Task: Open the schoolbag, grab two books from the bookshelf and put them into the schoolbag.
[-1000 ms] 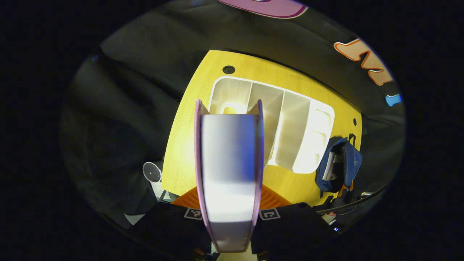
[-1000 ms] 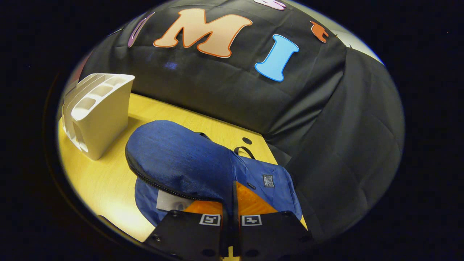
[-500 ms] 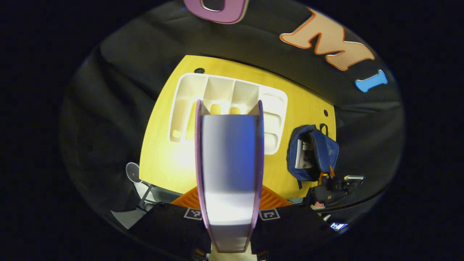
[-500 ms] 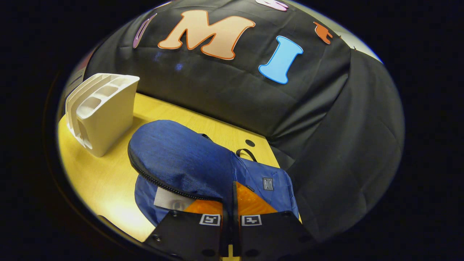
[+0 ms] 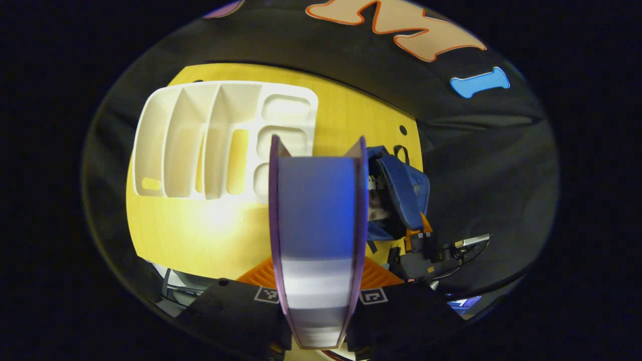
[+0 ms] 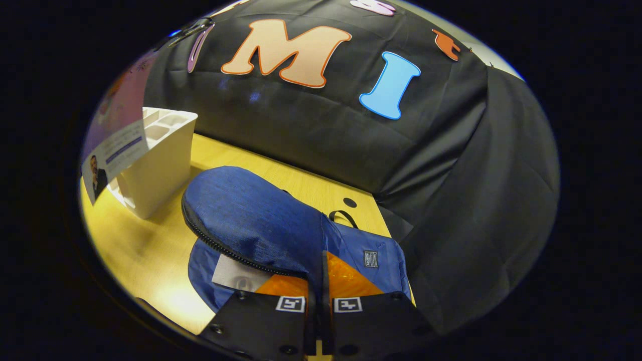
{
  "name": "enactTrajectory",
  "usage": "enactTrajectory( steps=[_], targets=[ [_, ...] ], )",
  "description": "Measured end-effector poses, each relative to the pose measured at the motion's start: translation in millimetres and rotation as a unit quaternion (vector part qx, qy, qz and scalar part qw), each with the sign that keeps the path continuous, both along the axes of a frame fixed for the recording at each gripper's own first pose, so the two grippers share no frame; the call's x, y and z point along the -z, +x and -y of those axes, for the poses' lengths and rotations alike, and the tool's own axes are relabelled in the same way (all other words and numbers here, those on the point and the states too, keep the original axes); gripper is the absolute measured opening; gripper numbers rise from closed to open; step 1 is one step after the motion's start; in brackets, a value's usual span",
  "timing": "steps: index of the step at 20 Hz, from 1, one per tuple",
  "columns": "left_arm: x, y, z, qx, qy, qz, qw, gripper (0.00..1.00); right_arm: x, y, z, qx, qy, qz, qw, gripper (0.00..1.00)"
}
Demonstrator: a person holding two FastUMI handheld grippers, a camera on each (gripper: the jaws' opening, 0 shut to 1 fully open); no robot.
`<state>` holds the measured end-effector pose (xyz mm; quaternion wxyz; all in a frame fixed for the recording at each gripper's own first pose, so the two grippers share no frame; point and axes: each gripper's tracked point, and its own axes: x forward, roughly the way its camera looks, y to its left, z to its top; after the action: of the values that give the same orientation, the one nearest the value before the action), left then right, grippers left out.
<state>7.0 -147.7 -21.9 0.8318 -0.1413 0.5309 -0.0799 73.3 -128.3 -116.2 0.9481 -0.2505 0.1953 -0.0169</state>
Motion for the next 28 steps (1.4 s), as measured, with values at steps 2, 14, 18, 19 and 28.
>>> enactTrajectory(
  steps=[2, 14, 18, 19, 28],
  targets=[
    [5.8, 13.4, 12.4, 0.013, -0.010, 0.003, 1.000, 0.39, -0.2, 0.6, 1.6, -0.004, 0.004, -0.001, 1.000, 0.07],
    [91.9, 85.8, 136.5, 0.079, -0.159, 0.014, 0.984, 0.38, -8.1, 5.3, 8.6, -0.008, 0.034, 0.001, 0.999, 0.07],
    [112.1, 97.3, 166.5, 0.097, -0.218, 0.034, 0.970, 0.37, -12.7, 8.1, 8.3, -0.011, 0.042, 0.003, 0.999, 0.09],
    [116.6, 100.7, 172.2, 0.105, -0.231, 0.040, 0.966, 0.37, -15.1, 7.1, 8.5, -0.012, 0.042, 0.005, 0.999, 0.07],
    [158.5, 127.5, 233.7, 0.118, -0.346, 0.042, 0.930, 0.36, -14.9, 7.4, -2.3, -0.031, 0.036, 0.016, 0.999, 0.09]
  ],
)
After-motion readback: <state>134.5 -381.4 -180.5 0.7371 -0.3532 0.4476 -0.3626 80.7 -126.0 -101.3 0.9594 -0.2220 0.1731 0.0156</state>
